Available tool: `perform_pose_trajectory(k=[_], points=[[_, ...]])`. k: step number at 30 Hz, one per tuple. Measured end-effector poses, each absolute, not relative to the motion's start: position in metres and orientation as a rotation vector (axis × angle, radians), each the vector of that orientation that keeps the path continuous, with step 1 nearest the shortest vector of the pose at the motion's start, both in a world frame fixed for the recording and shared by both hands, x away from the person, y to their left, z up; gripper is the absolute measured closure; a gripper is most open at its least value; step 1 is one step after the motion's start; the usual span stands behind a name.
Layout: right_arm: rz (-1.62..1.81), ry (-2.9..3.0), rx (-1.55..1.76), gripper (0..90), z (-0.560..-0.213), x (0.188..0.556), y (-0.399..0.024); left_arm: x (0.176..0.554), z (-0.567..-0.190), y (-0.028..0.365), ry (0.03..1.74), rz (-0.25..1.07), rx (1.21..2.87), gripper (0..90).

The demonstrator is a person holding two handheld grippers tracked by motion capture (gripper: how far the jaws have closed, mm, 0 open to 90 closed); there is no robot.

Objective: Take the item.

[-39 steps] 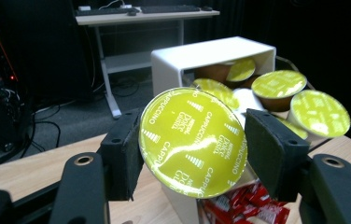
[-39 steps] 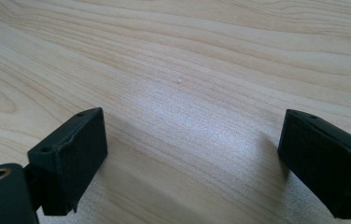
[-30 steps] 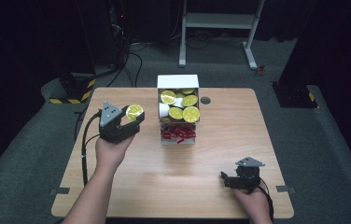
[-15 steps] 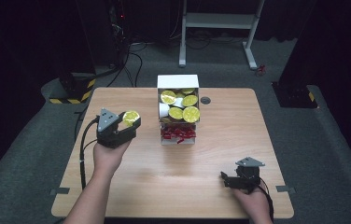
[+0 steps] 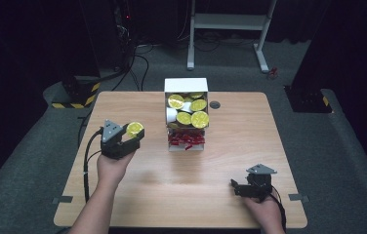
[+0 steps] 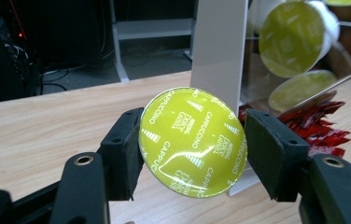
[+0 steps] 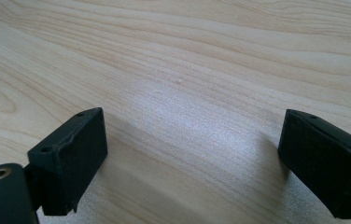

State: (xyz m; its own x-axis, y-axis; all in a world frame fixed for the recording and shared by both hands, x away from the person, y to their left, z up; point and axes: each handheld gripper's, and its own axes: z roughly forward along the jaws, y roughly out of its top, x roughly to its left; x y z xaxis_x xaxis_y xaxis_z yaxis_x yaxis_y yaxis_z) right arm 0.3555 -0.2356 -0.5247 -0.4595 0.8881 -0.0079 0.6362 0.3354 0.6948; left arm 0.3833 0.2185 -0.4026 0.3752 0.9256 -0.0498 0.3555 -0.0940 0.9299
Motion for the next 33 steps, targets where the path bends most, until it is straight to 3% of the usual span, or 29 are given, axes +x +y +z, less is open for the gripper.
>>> perform_pose_trajectory(k=[33], points=[[0.89,2.218,1.345,8.1,-0.525,0.355,-0.236,0.42,-0.453,0.224,1.272,0.69,1.69,40.1]])
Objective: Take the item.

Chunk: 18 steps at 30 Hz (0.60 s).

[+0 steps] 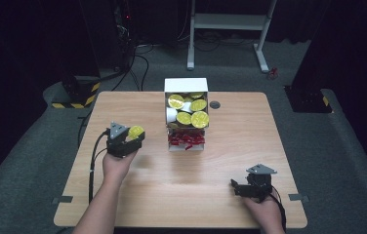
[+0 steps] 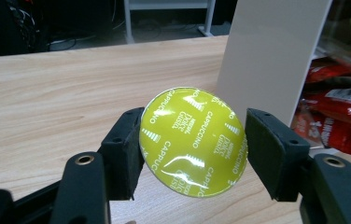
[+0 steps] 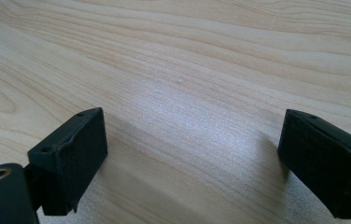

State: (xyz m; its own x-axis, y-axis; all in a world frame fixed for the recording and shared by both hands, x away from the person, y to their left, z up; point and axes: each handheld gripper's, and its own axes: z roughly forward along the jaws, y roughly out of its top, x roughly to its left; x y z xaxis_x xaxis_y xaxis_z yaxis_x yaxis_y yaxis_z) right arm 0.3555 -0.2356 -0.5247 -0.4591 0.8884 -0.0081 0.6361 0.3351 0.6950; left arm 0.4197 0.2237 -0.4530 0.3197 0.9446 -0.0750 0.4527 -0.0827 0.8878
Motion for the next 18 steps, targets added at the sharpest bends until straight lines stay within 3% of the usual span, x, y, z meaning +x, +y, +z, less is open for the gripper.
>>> perform_pose_trajectory(k=[18], points=[[0.89,2.217,1.346,8.2,-0.525,0.355,-0.236,0.444,-0.488,0.221,1.395,0.639,1.747,40.1]])
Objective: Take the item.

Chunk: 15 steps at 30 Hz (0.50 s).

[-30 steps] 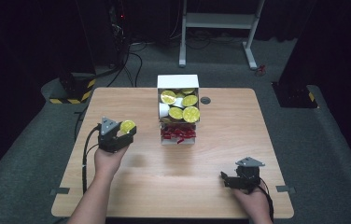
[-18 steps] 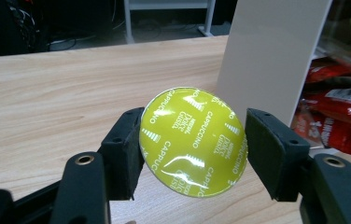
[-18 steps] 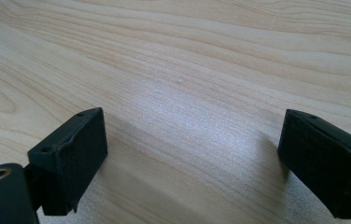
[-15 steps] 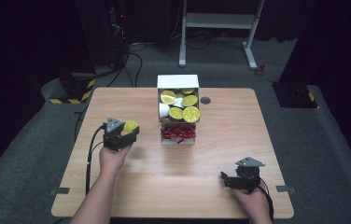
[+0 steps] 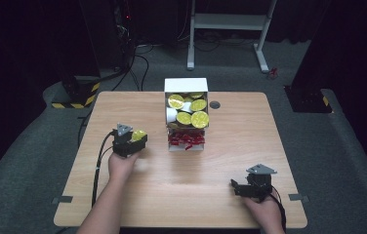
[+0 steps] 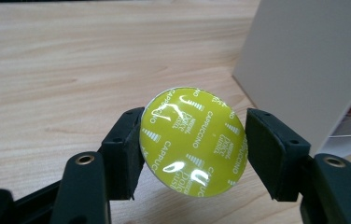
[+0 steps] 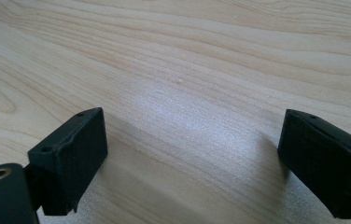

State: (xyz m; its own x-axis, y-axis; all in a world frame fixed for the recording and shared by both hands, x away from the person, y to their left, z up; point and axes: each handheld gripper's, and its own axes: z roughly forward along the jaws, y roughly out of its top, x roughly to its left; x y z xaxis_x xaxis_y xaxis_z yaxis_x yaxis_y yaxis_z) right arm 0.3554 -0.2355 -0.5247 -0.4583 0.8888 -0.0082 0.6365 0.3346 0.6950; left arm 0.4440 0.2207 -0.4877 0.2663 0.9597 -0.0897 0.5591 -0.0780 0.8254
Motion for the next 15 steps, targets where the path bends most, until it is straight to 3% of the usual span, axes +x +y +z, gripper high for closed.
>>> perform_pose_trajectory(k=[15], points=[[0.889,2.216,1.346,8.3,-0.525,0.355,-0.235,0.454,-0.512,0.219,1.454,0.588,1.757,40.0]])
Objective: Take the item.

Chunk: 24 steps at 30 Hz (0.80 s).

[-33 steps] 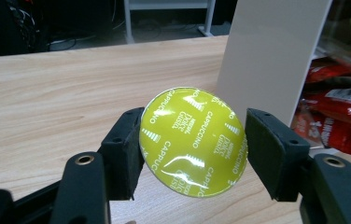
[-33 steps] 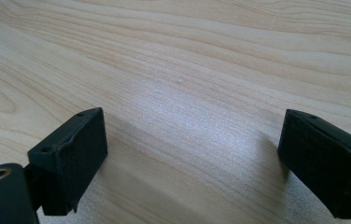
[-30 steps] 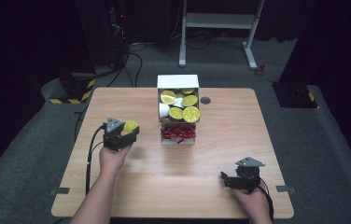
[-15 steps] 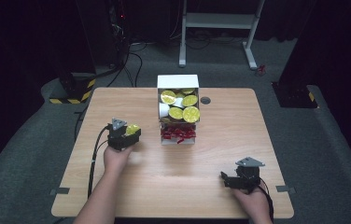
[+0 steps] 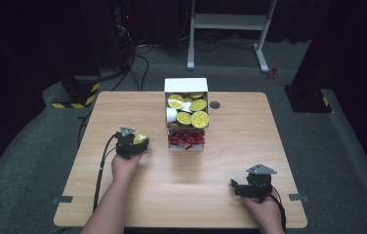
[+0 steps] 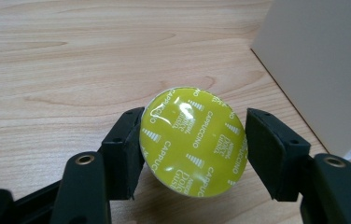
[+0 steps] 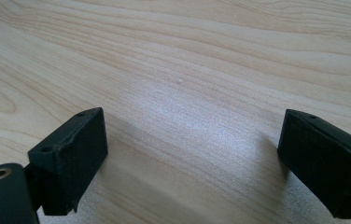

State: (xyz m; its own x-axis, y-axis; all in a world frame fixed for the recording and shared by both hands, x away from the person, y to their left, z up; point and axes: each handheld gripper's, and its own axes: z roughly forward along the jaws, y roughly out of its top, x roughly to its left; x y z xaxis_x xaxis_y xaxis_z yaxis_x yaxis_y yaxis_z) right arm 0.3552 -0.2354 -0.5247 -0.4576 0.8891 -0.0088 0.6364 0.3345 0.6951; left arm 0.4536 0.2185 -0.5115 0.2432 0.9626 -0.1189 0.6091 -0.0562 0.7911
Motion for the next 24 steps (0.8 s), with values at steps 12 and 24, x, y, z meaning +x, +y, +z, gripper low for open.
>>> perform_pose_trajectory(k=[12,24], points=[[0.889,2.216,1.346,8.4,-0.525,0.355,-0.235,0.456,-0.516,0.218,1.459,0.579,1.744,39.4],[0.888,2.217,1.342,8.4,-0.525,0.355,-0.236,0.449,-0.503,0.218,1.44,0.58,1.741,22.8]])
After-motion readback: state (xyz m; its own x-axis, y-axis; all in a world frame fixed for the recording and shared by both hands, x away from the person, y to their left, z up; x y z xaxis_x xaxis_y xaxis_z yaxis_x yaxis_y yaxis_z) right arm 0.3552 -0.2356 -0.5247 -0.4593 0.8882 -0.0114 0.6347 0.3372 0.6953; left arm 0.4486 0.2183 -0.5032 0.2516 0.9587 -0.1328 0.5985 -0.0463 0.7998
